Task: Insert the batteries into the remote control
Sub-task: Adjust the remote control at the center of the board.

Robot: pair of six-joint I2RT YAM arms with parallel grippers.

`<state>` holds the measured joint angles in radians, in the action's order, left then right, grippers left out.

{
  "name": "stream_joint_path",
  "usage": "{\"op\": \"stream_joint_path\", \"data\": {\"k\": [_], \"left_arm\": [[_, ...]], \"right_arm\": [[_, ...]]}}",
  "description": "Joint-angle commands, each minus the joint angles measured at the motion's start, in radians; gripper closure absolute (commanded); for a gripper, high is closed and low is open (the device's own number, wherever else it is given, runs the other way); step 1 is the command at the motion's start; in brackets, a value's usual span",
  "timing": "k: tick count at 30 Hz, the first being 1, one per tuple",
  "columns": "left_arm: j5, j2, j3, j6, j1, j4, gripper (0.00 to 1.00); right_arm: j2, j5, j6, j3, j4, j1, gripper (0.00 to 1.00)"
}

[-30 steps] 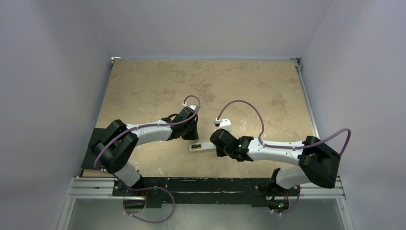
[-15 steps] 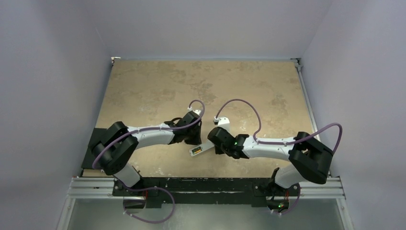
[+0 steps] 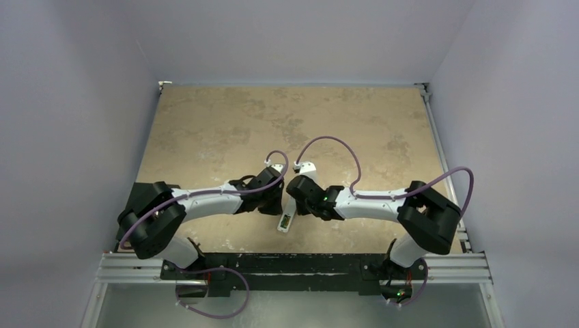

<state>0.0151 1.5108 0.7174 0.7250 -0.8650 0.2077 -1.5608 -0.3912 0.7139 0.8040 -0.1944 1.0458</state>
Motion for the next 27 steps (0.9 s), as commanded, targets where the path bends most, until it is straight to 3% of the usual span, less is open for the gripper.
{"op": "stream_joint_path", "data": {"k": [1,21,27], "left_arm": [[0.016,-0.043,-0.032,0.026,-0.009,0.006,1.0],[0.015,-0.2,-0.133,0.109,-0.043,0.008,1.0],[0.042,-0.265,-0.146,0.116,-0.044,0.049,1.0]], "right_arm": [[-0.023,0.029,-0.034,0.06,0.03,-0.005,1.0],[-0.138,0.185,-0.135,0.175,0.055,-0.005,1.0],[-0.152,0.166,-0.166,0.213,0.025,-0.005,1.0]]}}
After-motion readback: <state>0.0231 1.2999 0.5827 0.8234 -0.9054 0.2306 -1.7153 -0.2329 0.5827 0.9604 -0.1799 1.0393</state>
